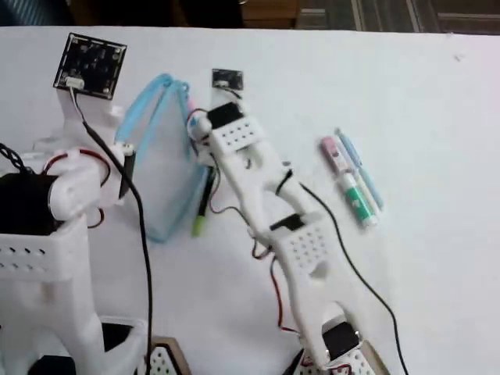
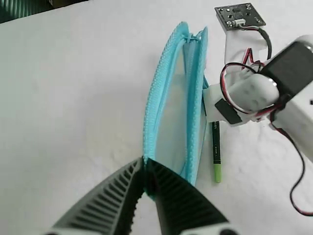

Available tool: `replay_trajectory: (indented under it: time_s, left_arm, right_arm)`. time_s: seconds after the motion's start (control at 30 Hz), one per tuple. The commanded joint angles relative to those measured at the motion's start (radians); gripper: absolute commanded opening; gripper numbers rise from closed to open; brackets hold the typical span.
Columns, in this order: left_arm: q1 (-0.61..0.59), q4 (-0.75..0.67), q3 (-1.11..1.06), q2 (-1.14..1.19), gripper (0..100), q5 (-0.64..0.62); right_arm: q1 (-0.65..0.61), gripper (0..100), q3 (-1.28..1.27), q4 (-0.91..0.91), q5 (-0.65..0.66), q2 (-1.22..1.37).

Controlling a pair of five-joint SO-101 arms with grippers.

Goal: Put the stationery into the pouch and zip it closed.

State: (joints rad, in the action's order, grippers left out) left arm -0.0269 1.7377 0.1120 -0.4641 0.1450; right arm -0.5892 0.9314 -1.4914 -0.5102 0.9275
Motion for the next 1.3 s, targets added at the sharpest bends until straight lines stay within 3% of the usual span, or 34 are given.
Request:
replay_trajectory:
  time_s: [0.0, 0.2, 0.4, 0.57, 1.17, 1.27]
  left_arm:
    - [0.002, 0.005, -0.015, 0.062, 2, 0.0]
    - [0.002, -0.009, -0.017, 0.064, 2, 0.0]
    - [0.002, -0.011, -0.017, 0.064, 2, 0.0]
    - [0.002, -0.011, -0.017, 0.064, 2, 0.0]
    - [0.004, -0.009, -0.017, 0.064, 2, 0.0]
    - [0.004, -0.009, -0.017, 0.064, 2, 0.0]
  right_arm:
    - [-0.024, 12.9, 0.311, -0.071, -0.017, 0.145]
    - [-0.019, 19.3, 0.531, -0.159, -0.017, 0.36]
    - [0.048, 0.8, 0.594, -0.223, 0.038, 0.384]
    - [0.108, 1.8, 0.617, -0.278, 0.075, 0.354]
    - [0.206, 1.7, 0.597, -0.278, 0.078, -0.615]
    - [0.216, 1.7, 0.586, -0.28, 0.163, -0.72]
